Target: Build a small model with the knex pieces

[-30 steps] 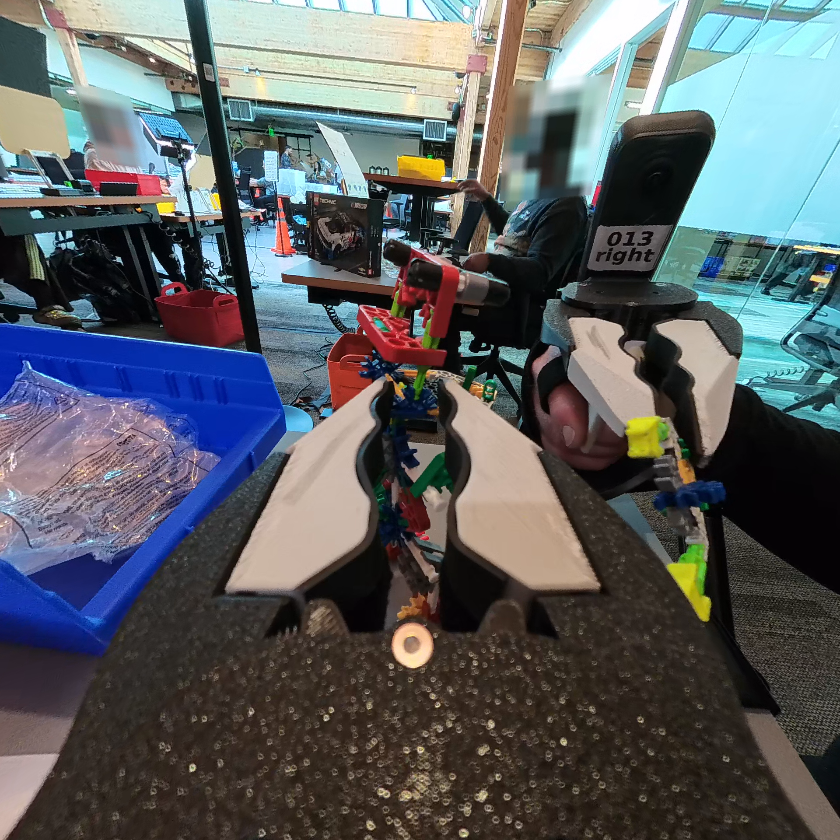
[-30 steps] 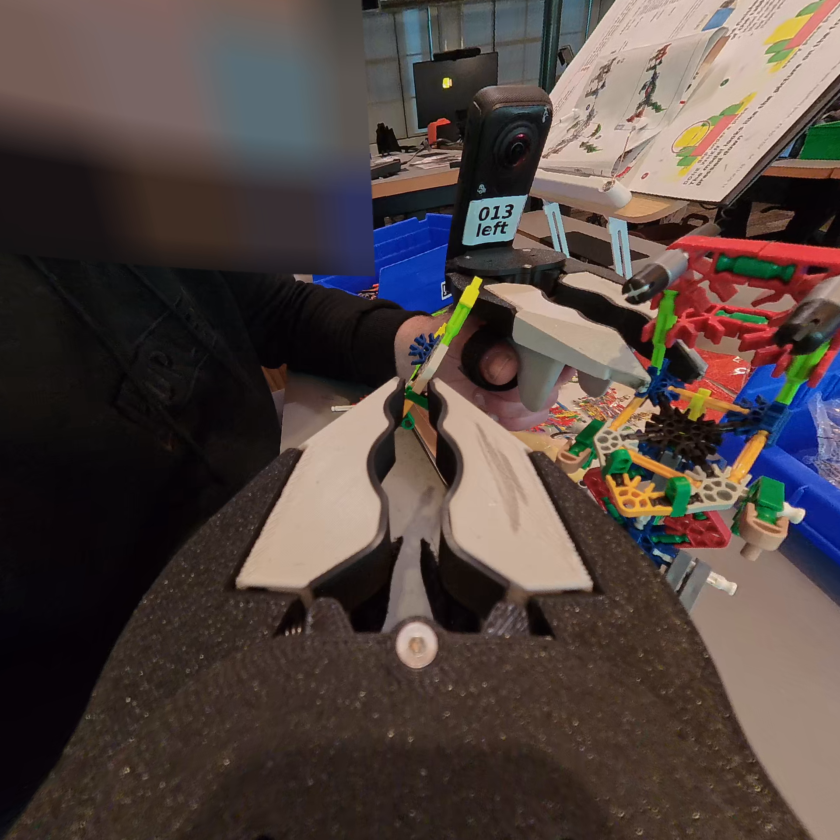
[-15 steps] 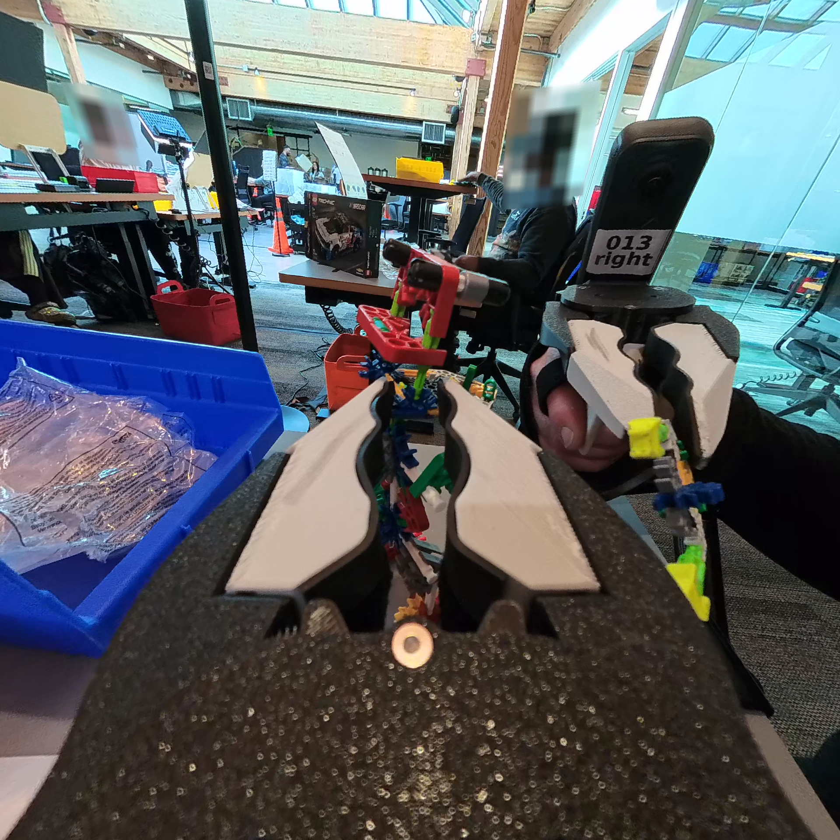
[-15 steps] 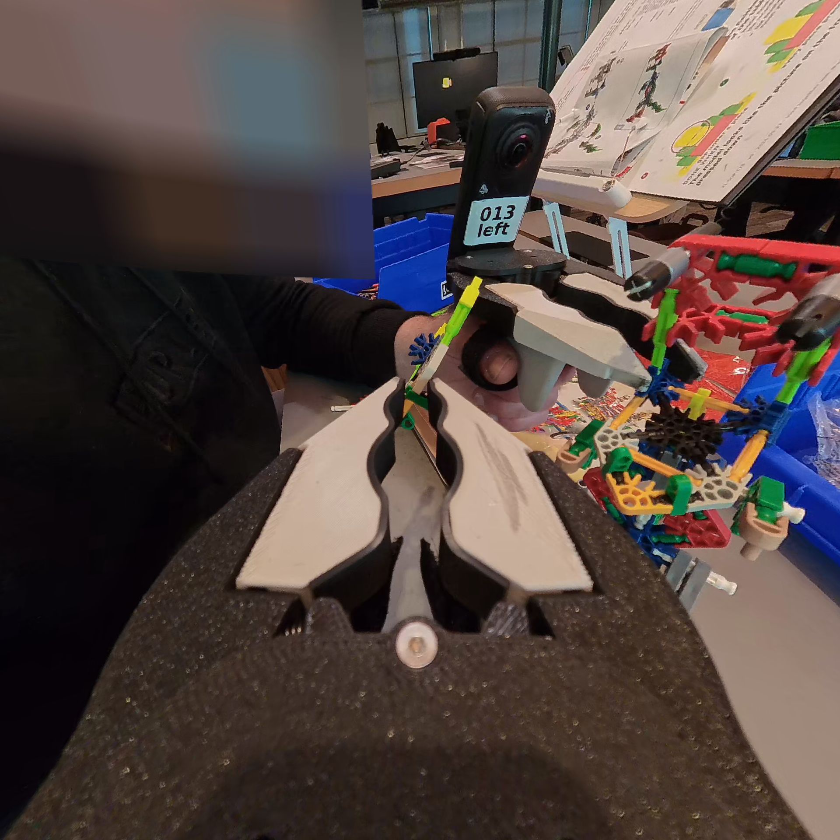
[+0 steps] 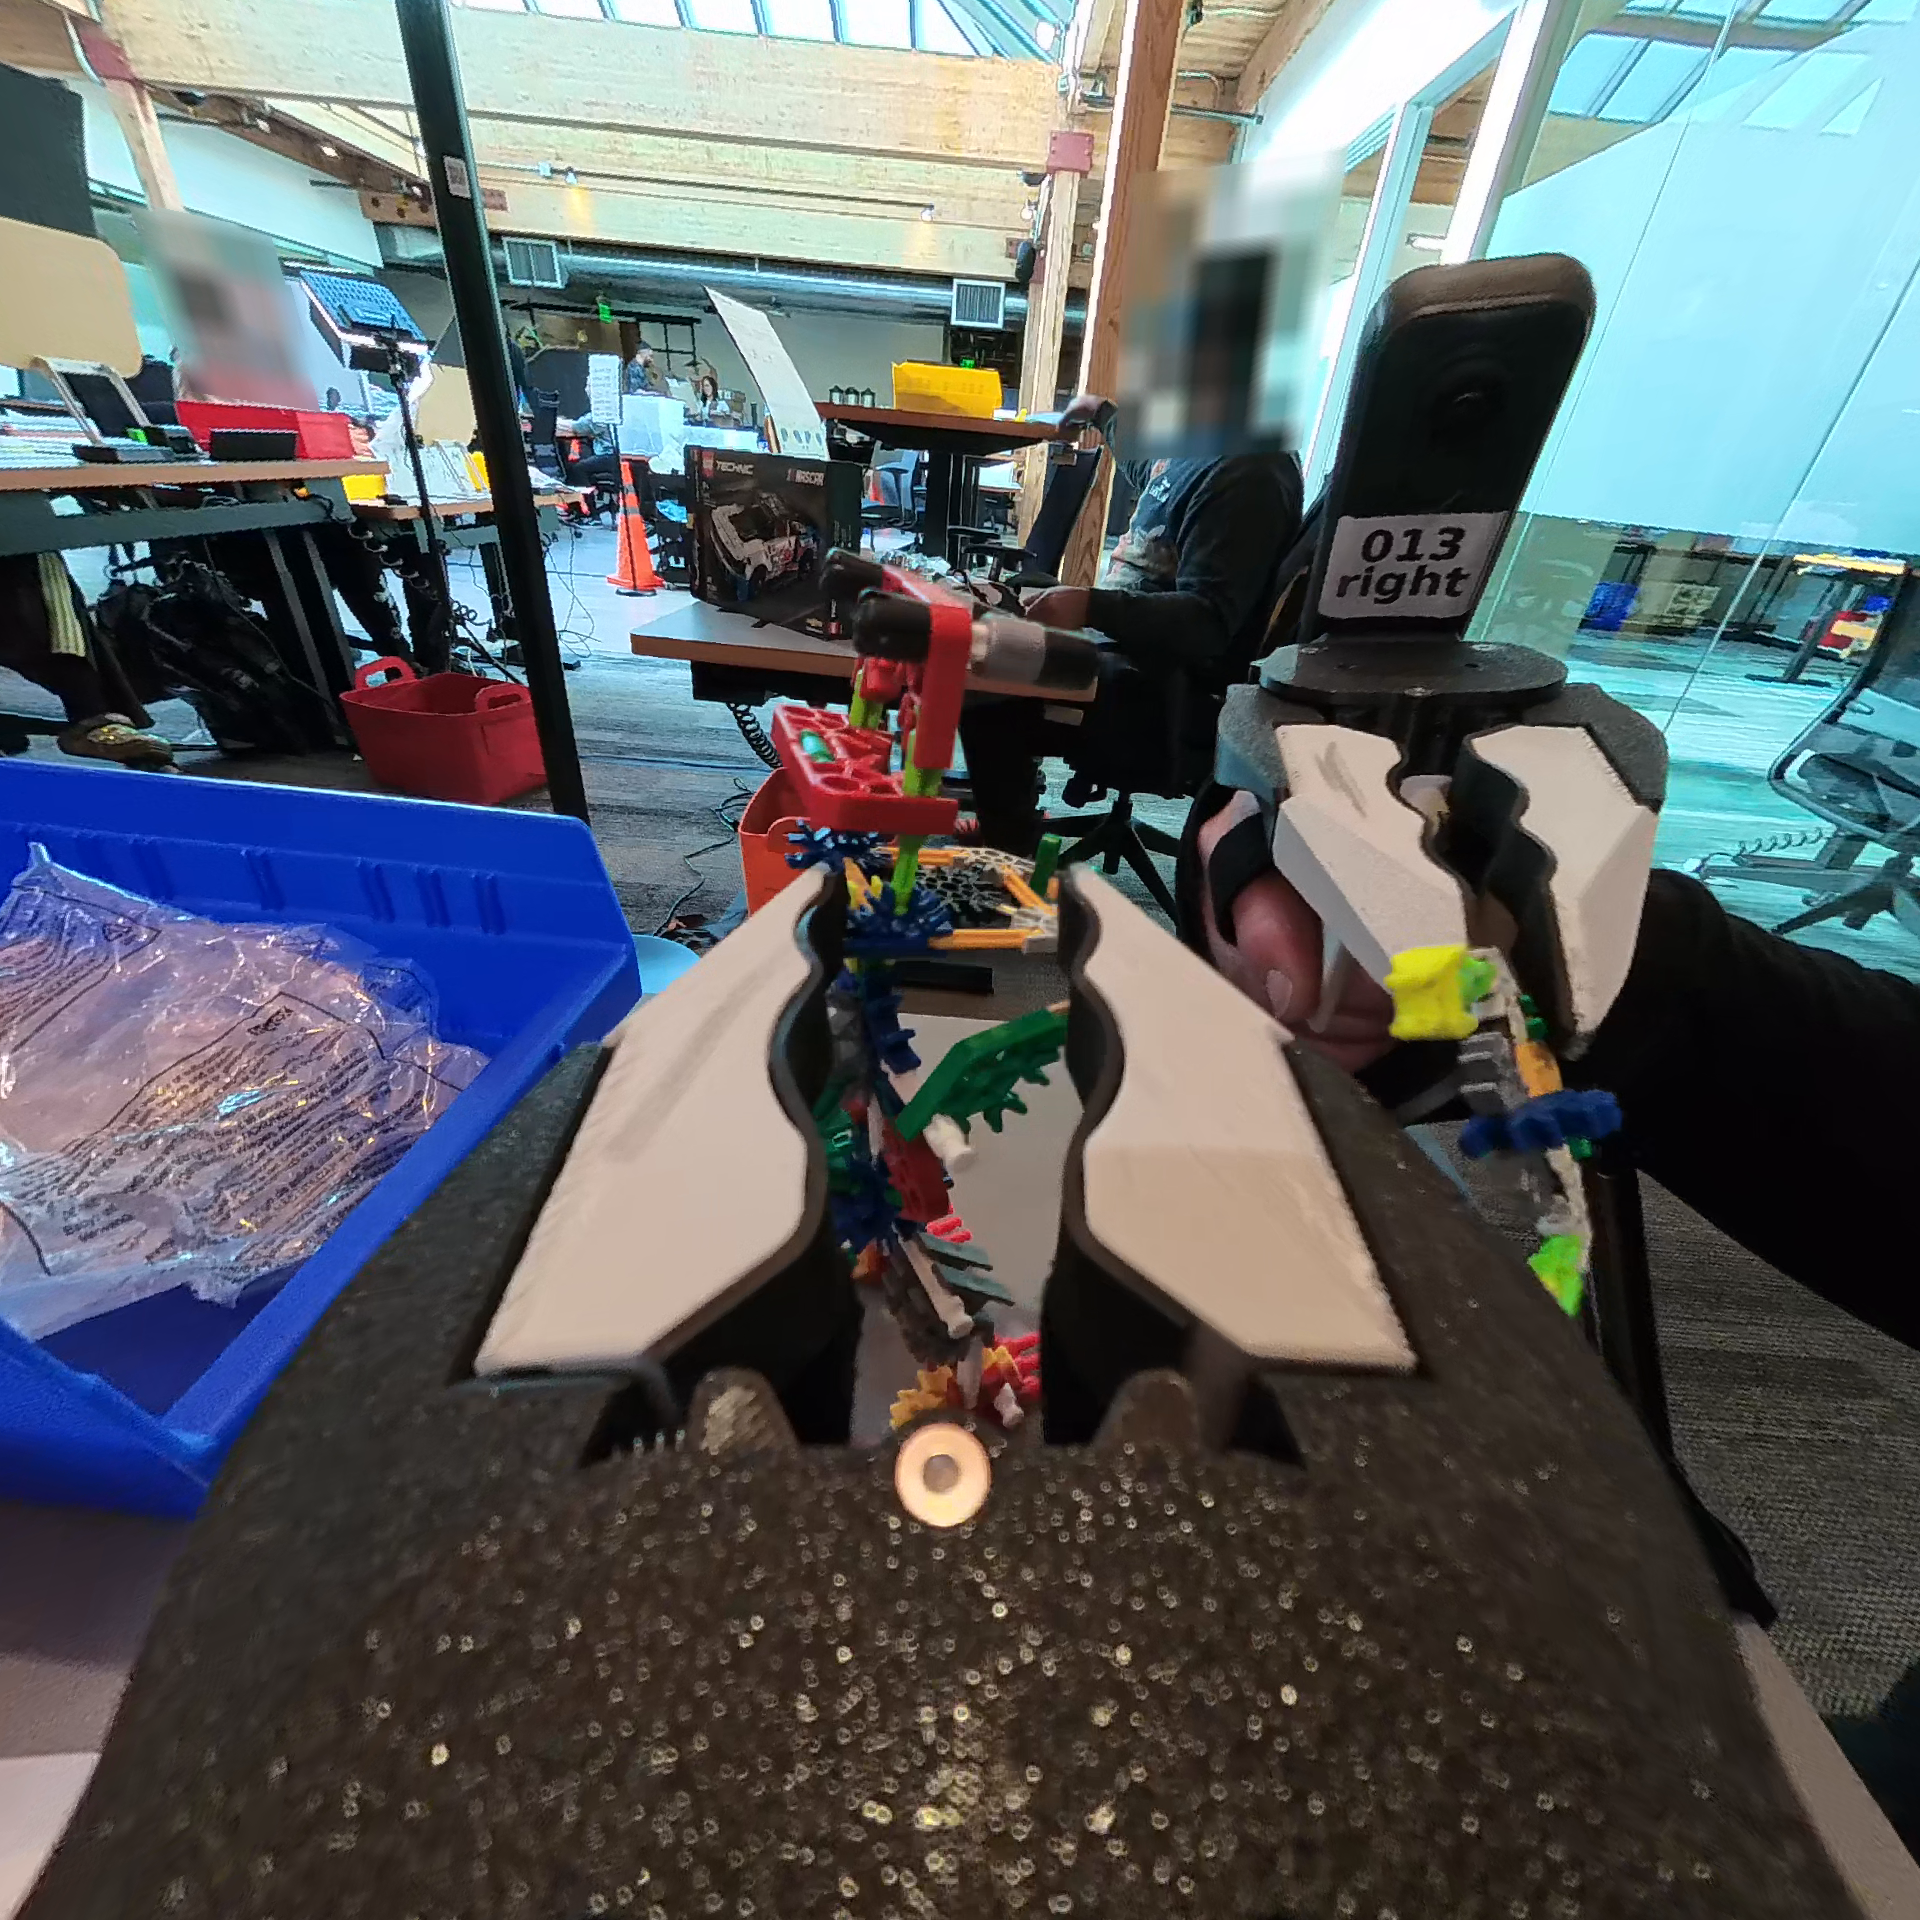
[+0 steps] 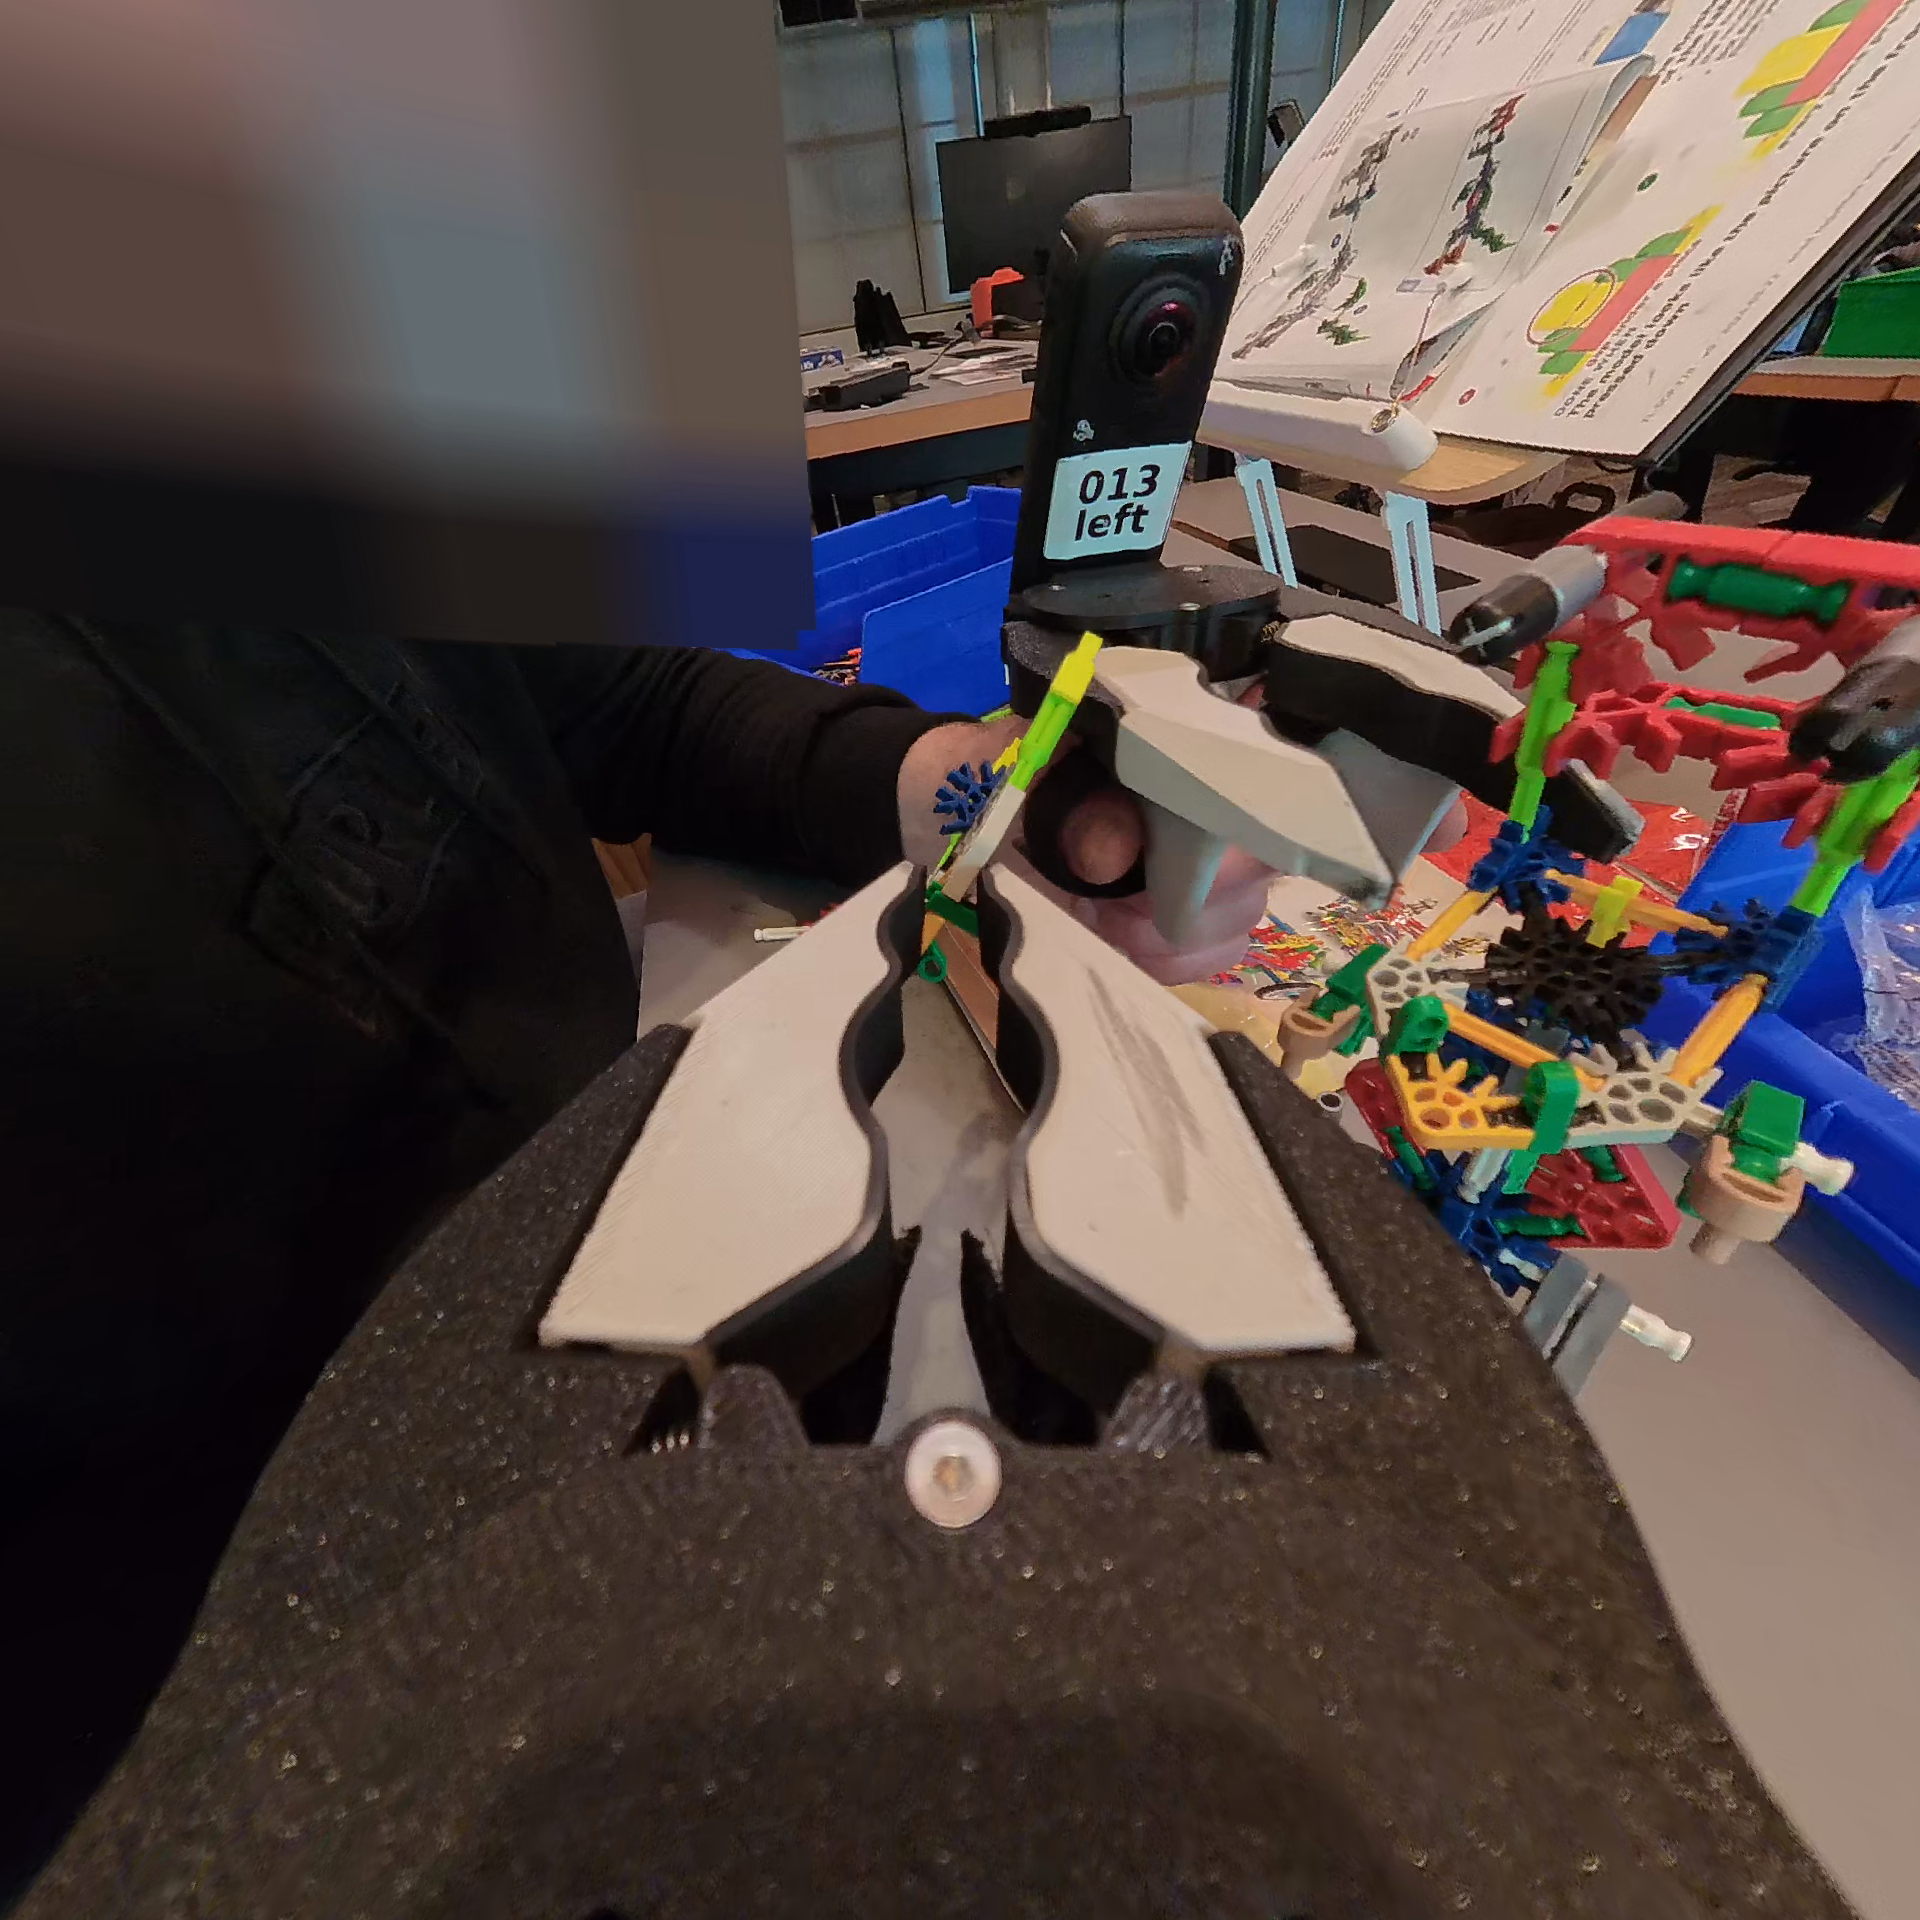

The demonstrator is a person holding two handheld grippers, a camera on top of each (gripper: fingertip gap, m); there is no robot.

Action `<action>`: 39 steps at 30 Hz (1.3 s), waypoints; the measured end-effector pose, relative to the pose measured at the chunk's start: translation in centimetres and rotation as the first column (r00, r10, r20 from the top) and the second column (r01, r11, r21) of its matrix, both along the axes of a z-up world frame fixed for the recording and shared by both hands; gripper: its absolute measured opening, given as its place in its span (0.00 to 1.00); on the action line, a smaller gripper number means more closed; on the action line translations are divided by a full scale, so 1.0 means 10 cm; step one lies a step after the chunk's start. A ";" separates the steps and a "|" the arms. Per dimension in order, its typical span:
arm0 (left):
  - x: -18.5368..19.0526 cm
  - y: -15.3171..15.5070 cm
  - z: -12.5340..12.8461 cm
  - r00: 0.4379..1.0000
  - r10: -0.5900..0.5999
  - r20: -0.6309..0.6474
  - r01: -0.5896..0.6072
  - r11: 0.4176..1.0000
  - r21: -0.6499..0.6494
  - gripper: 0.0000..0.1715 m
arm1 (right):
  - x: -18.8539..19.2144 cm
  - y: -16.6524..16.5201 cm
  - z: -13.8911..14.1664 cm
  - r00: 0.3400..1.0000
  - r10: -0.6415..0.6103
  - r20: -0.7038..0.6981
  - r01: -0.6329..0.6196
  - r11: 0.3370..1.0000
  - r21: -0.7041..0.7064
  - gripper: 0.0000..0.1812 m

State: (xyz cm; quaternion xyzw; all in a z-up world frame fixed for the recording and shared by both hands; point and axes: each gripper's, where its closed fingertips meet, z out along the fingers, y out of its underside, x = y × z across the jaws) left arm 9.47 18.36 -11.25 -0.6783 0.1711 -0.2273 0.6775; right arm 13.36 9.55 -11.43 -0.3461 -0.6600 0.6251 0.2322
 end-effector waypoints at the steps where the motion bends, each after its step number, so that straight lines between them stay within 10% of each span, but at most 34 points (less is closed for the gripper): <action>1: 0.01 0.00 0.00 1.000 -0.006 -0.001 0.006 1.000 0.000 0.23 | 0.00 0.00 -0.01 1.000 -0.001 0.003 0.001 1.000 0.001 0.03; 22: -0.43 -0.27 0.14 1.000 0.016 0.016 -0.015 0.996 -0.086 0.36 | 0.01 -0.01 0.01 1.000 0.002 -0.006 -0.002 1.000 0.004 0.03; 39: -0.37 -1.59 0.09 0.996 -0.054 -0.074 0.050 0.997 -0.064 0.28 | -0.34 -0.55 -0.19 0.981 -0.186 0.054 0.146 0.895 0.422 0.03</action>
